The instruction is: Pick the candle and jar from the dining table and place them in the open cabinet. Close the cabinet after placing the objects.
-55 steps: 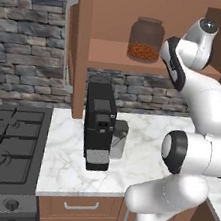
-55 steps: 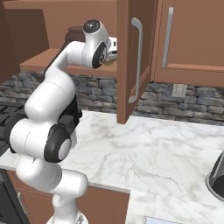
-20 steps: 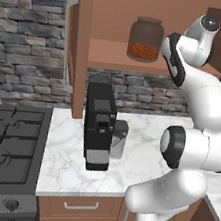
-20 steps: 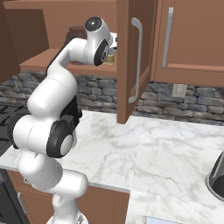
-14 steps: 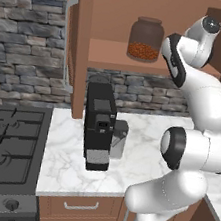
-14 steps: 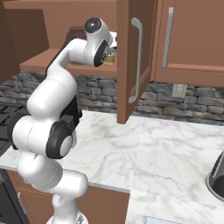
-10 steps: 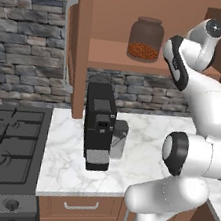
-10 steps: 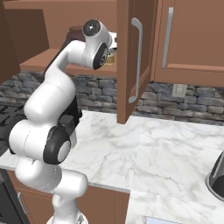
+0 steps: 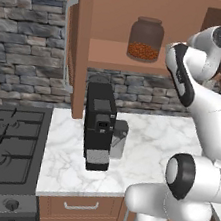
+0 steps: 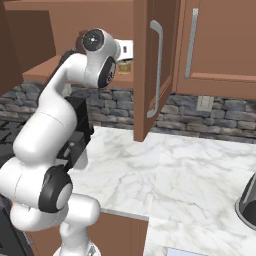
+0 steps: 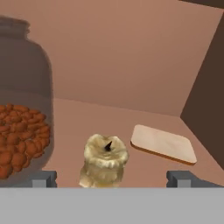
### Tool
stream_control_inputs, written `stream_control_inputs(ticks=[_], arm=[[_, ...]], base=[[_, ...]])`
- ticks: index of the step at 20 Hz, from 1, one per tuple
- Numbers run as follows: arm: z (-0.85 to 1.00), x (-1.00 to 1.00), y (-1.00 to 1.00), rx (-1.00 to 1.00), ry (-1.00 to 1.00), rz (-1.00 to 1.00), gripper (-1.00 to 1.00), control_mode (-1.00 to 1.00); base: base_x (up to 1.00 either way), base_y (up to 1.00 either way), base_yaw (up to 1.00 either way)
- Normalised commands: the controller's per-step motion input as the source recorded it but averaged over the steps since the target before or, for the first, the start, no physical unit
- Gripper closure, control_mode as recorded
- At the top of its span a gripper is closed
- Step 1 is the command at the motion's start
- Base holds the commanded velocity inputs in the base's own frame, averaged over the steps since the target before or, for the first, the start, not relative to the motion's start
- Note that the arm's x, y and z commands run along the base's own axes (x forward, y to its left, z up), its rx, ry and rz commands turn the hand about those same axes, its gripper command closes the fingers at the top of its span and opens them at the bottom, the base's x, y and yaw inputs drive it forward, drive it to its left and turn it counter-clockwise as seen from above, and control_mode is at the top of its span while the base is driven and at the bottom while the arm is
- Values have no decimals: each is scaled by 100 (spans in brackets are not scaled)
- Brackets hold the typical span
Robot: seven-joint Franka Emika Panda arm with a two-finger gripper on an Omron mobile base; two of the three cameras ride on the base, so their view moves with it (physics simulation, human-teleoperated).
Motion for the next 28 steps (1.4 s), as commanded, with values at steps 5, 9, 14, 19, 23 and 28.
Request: stream_control_inputs(ticks=[5, 9, 14, 19, 23, 28], arm=[[63, -54, 22, 0, 0, 0, -100, -100], [18, -46, 10, 0, 0, 0, -100, -100], [0, -52, 0, 0, 0, 0, -100, -100], [-2, -66, 0, 0, 0, 0, -100, -100], [-3, -68, 1, 0, 0, 0, -100, -100], [-7, -68, 2, 0, 0, 0, -100, -100]], base=[[0, 0, 0], [0, 0, 0], [0, 0, 0], [0, 0, 0], [0, 0, 0], [0, 0, 0]])
